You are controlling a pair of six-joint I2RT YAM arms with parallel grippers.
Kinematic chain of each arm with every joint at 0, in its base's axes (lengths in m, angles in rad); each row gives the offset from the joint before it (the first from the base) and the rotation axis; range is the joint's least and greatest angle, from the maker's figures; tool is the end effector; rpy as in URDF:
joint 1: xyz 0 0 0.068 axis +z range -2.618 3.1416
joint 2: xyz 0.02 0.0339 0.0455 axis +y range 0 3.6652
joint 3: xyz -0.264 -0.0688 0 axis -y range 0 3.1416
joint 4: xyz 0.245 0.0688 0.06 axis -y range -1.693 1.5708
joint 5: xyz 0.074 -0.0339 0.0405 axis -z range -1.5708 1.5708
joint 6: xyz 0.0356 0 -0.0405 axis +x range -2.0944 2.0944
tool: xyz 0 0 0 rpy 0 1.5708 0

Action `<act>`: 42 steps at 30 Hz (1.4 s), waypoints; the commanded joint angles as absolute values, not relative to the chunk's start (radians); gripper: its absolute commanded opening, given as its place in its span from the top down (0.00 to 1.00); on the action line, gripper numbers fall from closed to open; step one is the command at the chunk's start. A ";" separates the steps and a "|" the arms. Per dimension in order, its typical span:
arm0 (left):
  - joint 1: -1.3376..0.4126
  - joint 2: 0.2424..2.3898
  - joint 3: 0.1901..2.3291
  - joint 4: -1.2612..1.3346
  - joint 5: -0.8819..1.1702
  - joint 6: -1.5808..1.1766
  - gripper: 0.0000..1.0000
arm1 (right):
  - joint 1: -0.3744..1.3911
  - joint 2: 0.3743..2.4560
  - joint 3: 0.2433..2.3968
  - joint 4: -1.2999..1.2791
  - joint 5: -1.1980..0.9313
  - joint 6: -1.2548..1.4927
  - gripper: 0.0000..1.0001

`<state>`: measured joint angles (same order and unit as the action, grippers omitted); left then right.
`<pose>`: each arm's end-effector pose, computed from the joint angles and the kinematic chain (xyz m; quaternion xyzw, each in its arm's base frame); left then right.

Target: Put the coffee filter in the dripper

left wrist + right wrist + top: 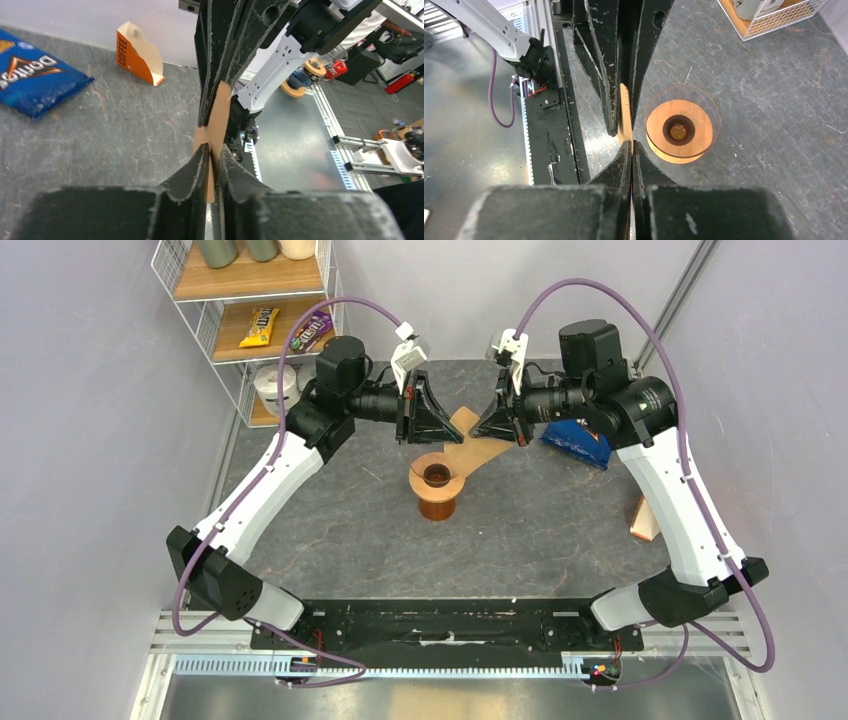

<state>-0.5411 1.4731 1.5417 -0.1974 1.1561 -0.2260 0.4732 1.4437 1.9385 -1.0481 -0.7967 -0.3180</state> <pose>0.2594 -0.1939 0.4415 0.4549 0.5647 -0.5875 0.3591 0.2179 0.1401 0.4925 -0.4846 0.6700 0.3726 0.4213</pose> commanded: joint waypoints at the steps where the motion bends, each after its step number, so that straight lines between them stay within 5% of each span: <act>1: -0.529 1.437 1.541 -0.253 1.151 -0.159 0.67 | 0.472 1.415 1.964 -0.980 -0.795 -0.290 1.00; 3: -0.501 1.409 1.477 -0.156 1.152 -0.242 0.57 | 0.472 1.392 1.935 -0.944 -0.786 -0.266 1.00; 7: -0.482 1.396 1.428 -0.055 1.143 -0.315 0.56 | 0.471 1.354 1.886 -0.883 -0.789 -0.204 1.00; 13: -0.486 1.390 1.397 0.242 1.146 -0.513 0.88 | 0.472 1.355 1.854 -0.874 -0.782 -0.171 1.00; 18: -0.510 1.378 1.395 0.377 1.176 -0.617 0.98 | 0.472 1.370 1.848 -0.874 -0.766 -0.153 1.00; 42: -0.552 1.349 1.347 0.199 1.198 -0.503 0.98 | 0.463 1.404 1.890 -0.766 -0.706 -0.017 1.00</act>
